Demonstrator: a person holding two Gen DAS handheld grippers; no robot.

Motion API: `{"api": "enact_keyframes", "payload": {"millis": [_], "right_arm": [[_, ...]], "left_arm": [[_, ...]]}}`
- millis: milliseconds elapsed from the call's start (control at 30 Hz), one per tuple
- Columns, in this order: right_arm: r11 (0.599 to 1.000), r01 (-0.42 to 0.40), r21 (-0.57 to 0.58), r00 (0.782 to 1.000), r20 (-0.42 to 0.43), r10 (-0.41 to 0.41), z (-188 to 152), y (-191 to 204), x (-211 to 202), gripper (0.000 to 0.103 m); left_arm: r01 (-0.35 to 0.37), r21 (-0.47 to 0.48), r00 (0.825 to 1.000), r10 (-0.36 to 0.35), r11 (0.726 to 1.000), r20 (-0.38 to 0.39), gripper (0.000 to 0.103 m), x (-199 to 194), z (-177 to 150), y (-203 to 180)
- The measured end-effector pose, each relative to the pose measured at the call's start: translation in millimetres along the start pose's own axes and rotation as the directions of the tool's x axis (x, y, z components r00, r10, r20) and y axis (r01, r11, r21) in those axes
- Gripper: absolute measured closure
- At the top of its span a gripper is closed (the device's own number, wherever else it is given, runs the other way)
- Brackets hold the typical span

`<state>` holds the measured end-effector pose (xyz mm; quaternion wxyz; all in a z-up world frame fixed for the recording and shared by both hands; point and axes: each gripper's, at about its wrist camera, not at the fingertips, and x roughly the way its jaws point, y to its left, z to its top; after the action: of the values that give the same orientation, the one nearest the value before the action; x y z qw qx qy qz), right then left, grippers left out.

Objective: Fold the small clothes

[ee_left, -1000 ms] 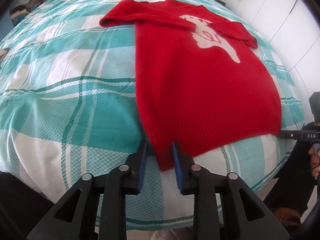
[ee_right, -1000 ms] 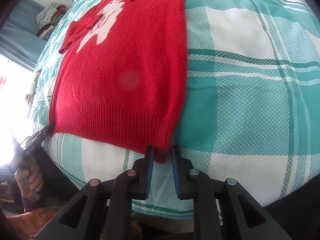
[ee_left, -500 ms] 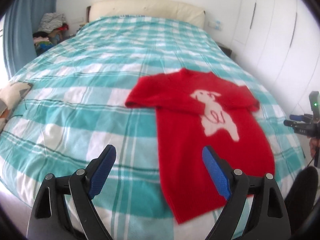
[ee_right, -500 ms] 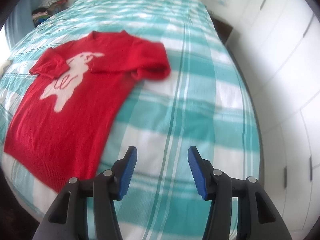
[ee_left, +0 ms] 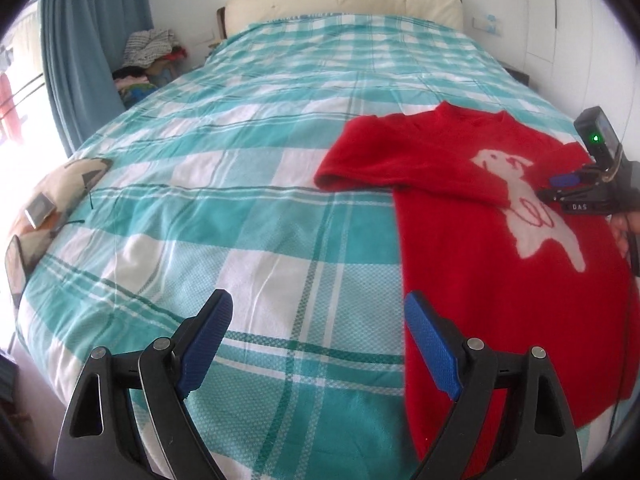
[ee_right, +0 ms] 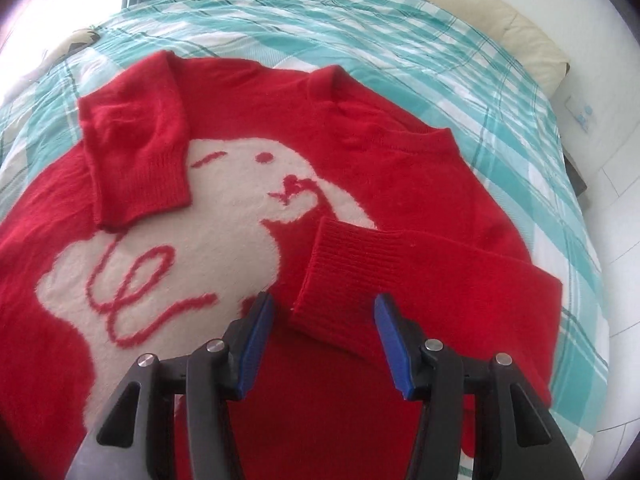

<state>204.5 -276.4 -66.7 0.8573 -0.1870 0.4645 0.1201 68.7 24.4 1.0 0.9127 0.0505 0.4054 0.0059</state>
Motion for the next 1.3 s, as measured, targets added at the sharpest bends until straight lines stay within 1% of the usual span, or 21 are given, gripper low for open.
{"api": "enact_keyframes", "payload": {"millis": [33, 67, 100, 133, 200, 233, 300, 400, 467, 500, 533, 600, 667, 800, 900, 967, 1033, 1067, 1200, 1267, 1300], "right_arm": [[0.999, 0.001, 0.039, 1.0, 0.005, -0.001, 0, -8, 0, 0.076], [0.996, 0.026, 0.083, 1.0, 0.014, -0.028, -1, -18, -3, 0.091], [0.99, 0.016, 0.141, 0.999, 0.039, -0.022, -2, -31, -12, 0.096], [0.98, 0.008, 0.197, 0.997, 0.075, -0.023, -5, -47, -24, 0.096], [0.949, 0.04, 0.314, 0.989, 0.126, -0.083, -18, -87, -52, 0.096], [0.92, 0.059, 0.387, 0.982, 0.142, -0.122, -29, -112, -67, 0.096], [0.831, 0.109, 0.546, 0.962, 0.151, -0.226, -59, -164, -99, 0.096], [0.639, 0.187, 0.747, 0.912, 0.109, -0.394, -121, -225, -145, 0.096], [0.508, 0.212, 0.835, 0.885, 0.057, -0.462, -162, -249, -165, 0.096], [0.459, 0.21, 0.863, 0.882, 0.036, -0.471, -180, -256, -169, 0.096], [0.42, 0.205, 0.884, 0.882, 0.02, -0.471, -197, -261, -171, 0.096], [0.367, 0.203, 0.908, 0.884, -0.009, -0.467, -225, -266, -170, 0.096], [0.32, 0.164, 0.933, 0.91, -0.018, -0.414, -242, -272, -167, 0.096], [0.228, 0.126, 0.965, 0.931, -0.035, -0.364, -268, -281, -170, 0.096], [0.102, 0.097, 0.99, 0.963, -0.067, -0.259, -300, -283, -155, 0.096], [0.073, 0.071, 0.995, 0.975, -0.054, -0.213, -311, -283, -147, 0.096], [0.069, 0.03, 0.997, 0.979, -0.015, -0.206, -314, -284, -146, 0.095], [0.054, -0.002, 0.999, 0.979, 0.013, -0.204, -318, -285, -147, 0.094], [-0.049, -0.151, 0.987, 0.97, 0.139, -0.198, -335, -285, -147, 0.081], [-0.071, -0.189, 0.979, 0.966, 0.172, -0.195, -338, -285, -146, 0.078], [-0.069, -0.188, 0.98, 0.967, 0.172, -0.188, -337, -286, -144, 0.078]], "left_arm": [[0.012, -0.006, 1.0, -0.012, 1.0, -0.017, 0.014, 4, 1, 1], [0.024, -0.013, 0.999, -0.025, 1.0, -0.033, 0.014, 6, 1, 1], [0.037, -0.019, 0.998, -0.038, 0.999, -0.045, 0.014, 8, 1, 1], [0.047, -0.023, 0.997, -0.048, 0.999, -0.053, 0.014, 9, 1, 1], [0.053, -0.025, 0.997, -0.054, 0.998, -0.055, 0.014, 8, 1, 0], [0.05, -0.023, 0.997, -0.051, 0.998, -0.051, 0.014, 7, 1, 0], [0.043, -0.025, 0.998, -0.044, 0.999, -0.043, 0.014, 4, 1, 0], [0.042, -0.045, 0.998, -0.044, 0.998, -0.044, 0.014, 4, 2, 4], [0.045, -0.062, 0.997, -0.049, 0.997, -0.055, 0.014, 6, 1, 6], [0.048, -0.07, 0.997, -0.053, 0.996, -0.064, 0.014, 8, 1, 7], [0.052, -0.079, 0.996, -0.057, 0.996, -0.073, 0.014, 10, 0, 9], [0.055, -0.09, 0.994, -0.063, 0.994, -0.09, 0.014, 13, -1, 10], [0.051, -0.094, 0.993, -0.061, 0.994, -0.103, 0.014, 16, -3, 11], [0.042, -0.102, 0.992, -0.054, 0.994, -0.111, 0.014, 16, -4, 13], [0.038, -0.101, 0.991, -0.051, 0.994, -0.124, 0.014, 18, -5, 13], [0.044, -0.098, 0.989, -0.057, 0.994, -0.135, 0.014, 20, -6, 12], [0.048, -0.094, 0.989, -0.06, 0.994, -0.136, 0.014, 19, -7, 11], [0.046, -0.089, 0.989, -0.058, 0.995, -0.133, 0.014, 19, -7, 10], [0.036, -0.077, 0.991, -0.045, 0.996, -0.126, 0.014, 18, -7, 8], [0.038, -0.078, 0.99, -0.048, 0.996, -0.129, 0.014, 18, -7, 8], [0.038, -0.076, 0.99, -0.048, 0.996, -0.13, 0.014, 18, -7, 7]]}}
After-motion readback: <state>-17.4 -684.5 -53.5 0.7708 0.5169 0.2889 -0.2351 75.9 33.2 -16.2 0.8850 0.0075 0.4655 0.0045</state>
